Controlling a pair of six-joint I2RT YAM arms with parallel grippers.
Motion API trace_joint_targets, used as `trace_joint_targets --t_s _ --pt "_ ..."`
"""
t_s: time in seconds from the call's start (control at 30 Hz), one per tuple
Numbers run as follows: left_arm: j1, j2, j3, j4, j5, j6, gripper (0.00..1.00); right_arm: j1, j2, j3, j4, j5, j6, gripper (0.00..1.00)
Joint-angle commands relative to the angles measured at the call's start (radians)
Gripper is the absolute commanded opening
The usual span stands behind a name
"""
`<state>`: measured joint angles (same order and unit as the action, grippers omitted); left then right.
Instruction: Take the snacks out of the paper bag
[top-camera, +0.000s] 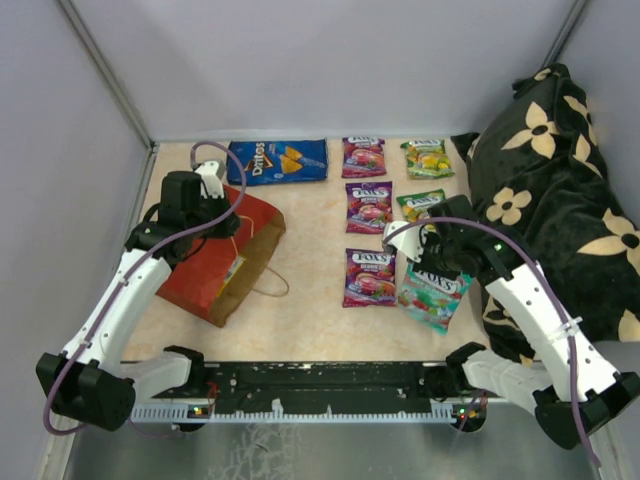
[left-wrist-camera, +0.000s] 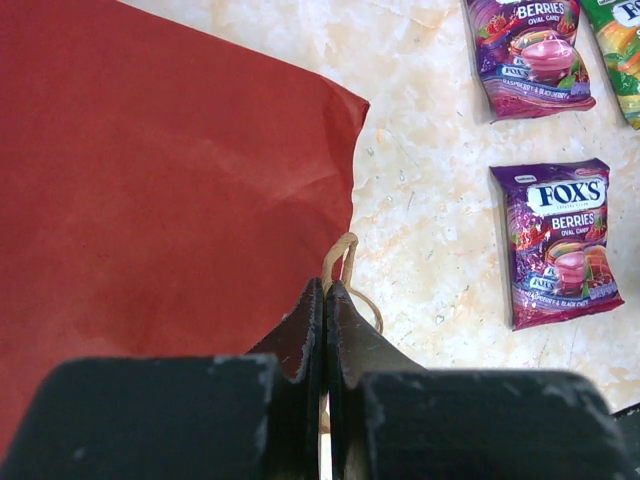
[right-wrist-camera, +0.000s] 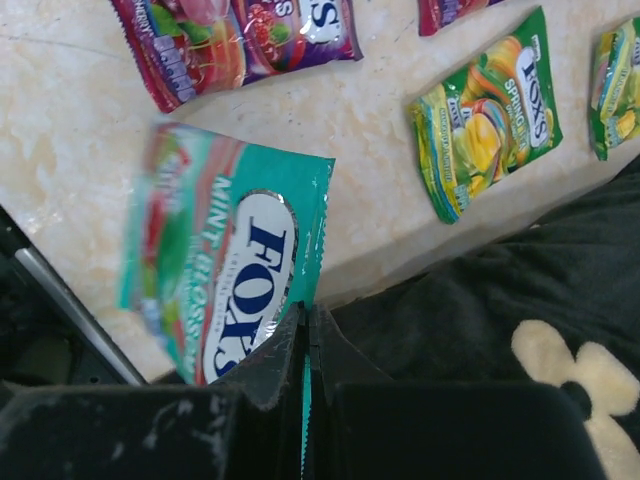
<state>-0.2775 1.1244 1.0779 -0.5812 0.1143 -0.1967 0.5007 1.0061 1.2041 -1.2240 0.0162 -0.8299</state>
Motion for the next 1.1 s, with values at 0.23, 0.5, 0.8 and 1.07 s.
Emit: trace_joint_targets --t_s 0.23,0.5,0.8,1.07 --pt "0.003 -0.012 -0.049 0.059 0.028 0.036 0.00 -0.084 -0.002 -0.146 -0.012 -0.079 -0.048 0.00" --pt "0.003 -0.004 -0.056 0.068 0.052 0.039 0.00 -0.120 0.070 -0.212 0.090 -0.084 -0.061 0.00" --pt "0.004 0.003 -0.064 0.076 0.064 0.037 0.00 -0.220 0.115 -0.254 0.360 0.062 -0.084 0.00" --pt "0.003 0.015 -0.058 0.071 0.052 0.039 0.00 -0.249 0.190 -0.212 0.515 0.181 -0.121 0.94"
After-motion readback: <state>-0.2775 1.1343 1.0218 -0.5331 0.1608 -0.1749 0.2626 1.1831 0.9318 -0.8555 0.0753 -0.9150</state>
